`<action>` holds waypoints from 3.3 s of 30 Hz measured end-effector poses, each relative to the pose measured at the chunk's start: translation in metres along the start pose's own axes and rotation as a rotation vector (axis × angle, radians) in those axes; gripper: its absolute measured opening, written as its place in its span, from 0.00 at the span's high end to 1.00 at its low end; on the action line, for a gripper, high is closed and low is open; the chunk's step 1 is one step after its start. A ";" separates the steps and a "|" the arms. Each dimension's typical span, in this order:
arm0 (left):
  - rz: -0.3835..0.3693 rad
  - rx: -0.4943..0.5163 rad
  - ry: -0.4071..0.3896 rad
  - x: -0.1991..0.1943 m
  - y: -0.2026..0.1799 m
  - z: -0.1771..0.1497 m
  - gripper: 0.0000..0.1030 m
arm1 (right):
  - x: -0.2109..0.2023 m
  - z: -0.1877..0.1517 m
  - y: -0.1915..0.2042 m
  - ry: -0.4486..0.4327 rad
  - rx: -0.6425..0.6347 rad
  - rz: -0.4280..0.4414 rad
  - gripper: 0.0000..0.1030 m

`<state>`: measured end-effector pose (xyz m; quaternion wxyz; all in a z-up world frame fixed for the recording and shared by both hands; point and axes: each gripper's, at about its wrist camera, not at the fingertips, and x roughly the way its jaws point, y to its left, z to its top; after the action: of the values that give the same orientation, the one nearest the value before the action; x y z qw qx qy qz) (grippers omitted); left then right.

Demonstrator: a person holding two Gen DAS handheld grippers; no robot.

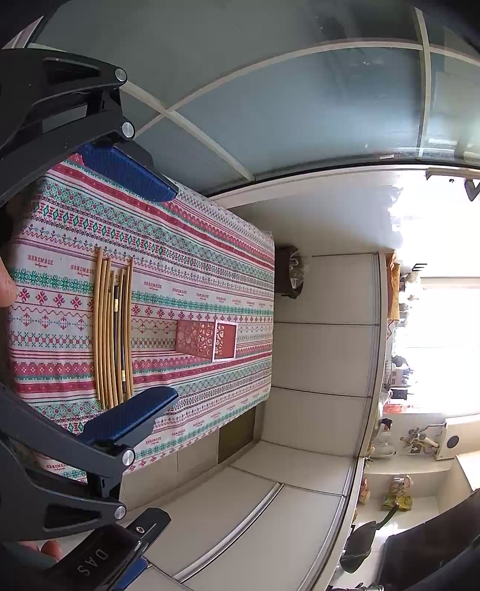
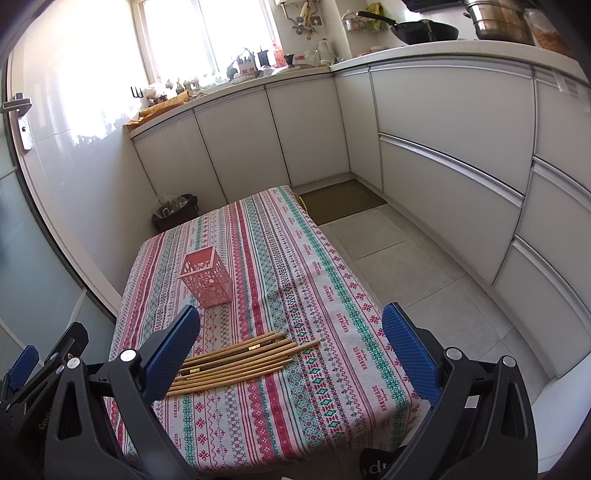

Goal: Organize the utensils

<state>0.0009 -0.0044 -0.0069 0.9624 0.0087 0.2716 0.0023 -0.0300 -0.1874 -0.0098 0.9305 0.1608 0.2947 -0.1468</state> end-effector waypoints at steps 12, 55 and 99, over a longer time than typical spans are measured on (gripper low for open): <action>-0.040 0.017 0.040 0.005 -0.007 -0.001 0.07 | 0.000 0.001 -0.013 0.010 0.046 0.011 0.07; -0.797 1.278 0.950 0.209 -0.159 -0.126 0.54 | 0.178 -0.001 -0.135 0.390 0.631 0.278 0.07; -0.774 1.322 0.879 0.222 -0.169 -0.087 0.77 | 0.189 -0.006 -0.138 0.449 0.627 0.253 0.07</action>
<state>0.1446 -0.1703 -0.2007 0.5021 0.4693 0.5470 -0.4780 0.0646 -0.3437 -0.1562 0.7596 0.4997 0.4094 -0.0750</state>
